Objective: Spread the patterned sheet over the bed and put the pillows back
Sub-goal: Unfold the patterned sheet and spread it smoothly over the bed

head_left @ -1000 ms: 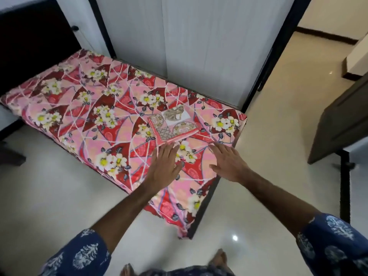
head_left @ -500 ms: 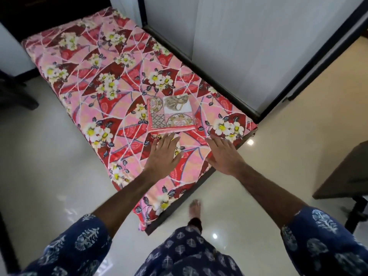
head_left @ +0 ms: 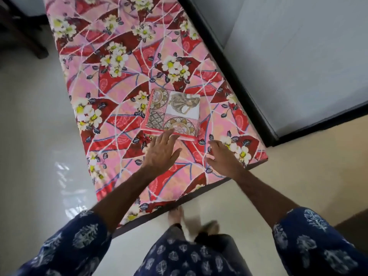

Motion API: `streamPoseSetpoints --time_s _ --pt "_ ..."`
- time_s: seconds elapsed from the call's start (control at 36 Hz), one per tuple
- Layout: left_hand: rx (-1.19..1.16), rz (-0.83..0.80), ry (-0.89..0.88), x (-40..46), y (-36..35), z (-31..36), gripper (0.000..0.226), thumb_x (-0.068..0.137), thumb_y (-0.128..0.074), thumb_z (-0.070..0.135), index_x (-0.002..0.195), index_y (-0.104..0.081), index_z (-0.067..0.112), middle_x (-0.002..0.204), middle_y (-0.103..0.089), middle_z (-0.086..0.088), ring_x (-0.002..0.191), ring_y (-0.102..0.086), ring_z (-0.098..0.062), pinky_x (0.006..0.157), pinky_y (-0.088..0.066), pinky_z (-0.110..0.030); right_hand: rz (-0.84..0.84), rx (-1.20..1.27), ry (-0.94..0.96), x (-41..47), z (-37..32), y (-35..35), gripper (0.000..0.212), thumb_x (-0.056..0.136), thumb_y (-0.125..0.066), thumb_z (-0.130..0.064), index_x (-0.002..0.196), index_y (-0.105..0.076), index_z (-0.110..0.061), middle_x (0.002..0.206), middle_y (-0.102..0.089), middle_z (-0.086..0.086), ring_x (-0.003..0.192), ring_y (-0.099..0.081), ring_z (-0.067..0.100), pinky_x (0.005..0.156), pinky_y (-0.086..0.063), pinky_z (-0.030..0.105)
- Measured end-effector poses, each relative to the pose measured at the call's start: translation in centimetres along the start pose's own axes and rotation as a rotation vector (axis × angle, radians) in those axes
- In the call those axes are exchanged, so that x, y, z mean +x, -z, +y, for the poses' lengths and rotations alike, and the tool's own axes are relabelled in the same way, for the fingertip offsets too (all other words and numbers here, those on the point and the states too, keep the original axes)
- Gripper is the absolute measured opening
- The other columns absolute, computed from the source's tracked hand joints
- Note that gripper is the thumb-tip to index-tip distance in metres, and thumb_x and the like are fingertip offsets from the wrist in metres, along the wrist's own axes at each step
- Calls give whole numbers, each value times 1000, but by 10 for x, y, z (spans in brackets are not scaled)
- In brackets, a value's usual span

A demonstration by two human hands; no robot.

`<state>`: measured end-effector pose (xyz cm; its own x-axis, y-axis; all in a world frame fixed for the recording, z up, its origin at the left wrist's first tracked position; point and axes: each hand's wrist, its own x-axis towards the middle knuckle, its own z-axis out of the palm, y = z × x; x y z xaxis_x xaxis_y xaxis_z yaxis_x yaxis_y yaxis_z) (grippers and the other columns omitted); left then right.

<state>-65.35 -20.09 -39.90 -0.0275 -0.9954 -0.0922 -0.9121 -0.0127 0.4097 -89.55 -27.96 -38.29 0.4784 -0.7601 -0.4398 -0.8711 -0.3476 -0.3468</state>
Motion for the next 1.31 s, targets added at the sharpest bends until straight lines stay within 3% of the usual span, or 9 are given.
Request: streamPoseSetpoints --time_s 0.42,0.53,0.75,0.83,0.89,0.94,1.0,1.17,1.31 --pt "149 -172 254 68 -59 20 54 94 -62 36 140 -50 11 147 -48 -14 135 -47 -34 105 -45 -55 -159 336 38 142 83 -23 53 96 -62 -14 145 -43 -3 140 -47 20 134 -43 32 107 -35 33" --pt "95 -264 369 86 -100 26 56 93 -64 35 143 -48 13 151 -43 -13 138 -43 -35 108 -40 -53 -90 359 13 180 108 -46 55 89 -69 -13 139 -47 -2 134 -49 22 129 -45 39 106 -38 43" --pt "-188 -247 604 98 -176 7 58 98 -63 29 147 -40 9 149 -43 -16 133 -48 -35 104 -46 -51 81 -109 560 241 128 -86 93 80 -77 -35 155 -31 -8 162 -24 20 146 -26 43 117 -30 58" --pt "-314 -94 679 103 -195 -4 53 101 -60 25 145 -40 4 144 -48 -19 128 -52 -35 102 -45 -45 159 147 413 265 125 -97 93 80 -78 -33 155 -29 -9 160 -24 20 148 -24 39 119 -28 54" --pt "-425 29 761 108 -207 -10 50 101 -59 25 143 -41 6 141 -51 -16 123 -56 -33 98 -49 -44 242 467 161 284 125 -103 81 82 -74 -29 149 -34 -6 145 -43 19 136 -43 29 110 -41 47" --pt "-603 173 862 116 -213 -14 47 101 -60 25 140 -41 7 137 -54 -12 116 -59 -26 90 -51 -34 131 791 -70 298 119 -101 73 81 -72 -38 140 -45 -5 123 -62 10 111 -62 13 90 -54 37" --pt "-861 270 980 126 -213 -14 46 102 -59 27 141 -40 11 134 -56 -5 112 -60 -19 81 -50 -25 14 894 -197 310 113 -102 72 74 -70 -57 125 -58 -8 110 -70 7 100 -68 19 76 -53 31" --pt "-1397 352 1094 142 -223 -19 53 101 -59 39 143 -36 16 132 -58 -10 117 -63 -24 92 -56 -43 -73 866 -311 332 115 -96 69 65 -80 -60 114 -65 -14 107 -73 2 98 -70 23 88 -59 41" --pt "-1761 483 1108 148 -213 -26 55 97 -62 46 138 -50 11 128 -64 -14 115 -67 -32 97 -56 -49 -140 1148 -325 310 92 -85 30 78 -82 -35 97 -76 -14 99 -79 6 98 -73 30 94 -57 52"
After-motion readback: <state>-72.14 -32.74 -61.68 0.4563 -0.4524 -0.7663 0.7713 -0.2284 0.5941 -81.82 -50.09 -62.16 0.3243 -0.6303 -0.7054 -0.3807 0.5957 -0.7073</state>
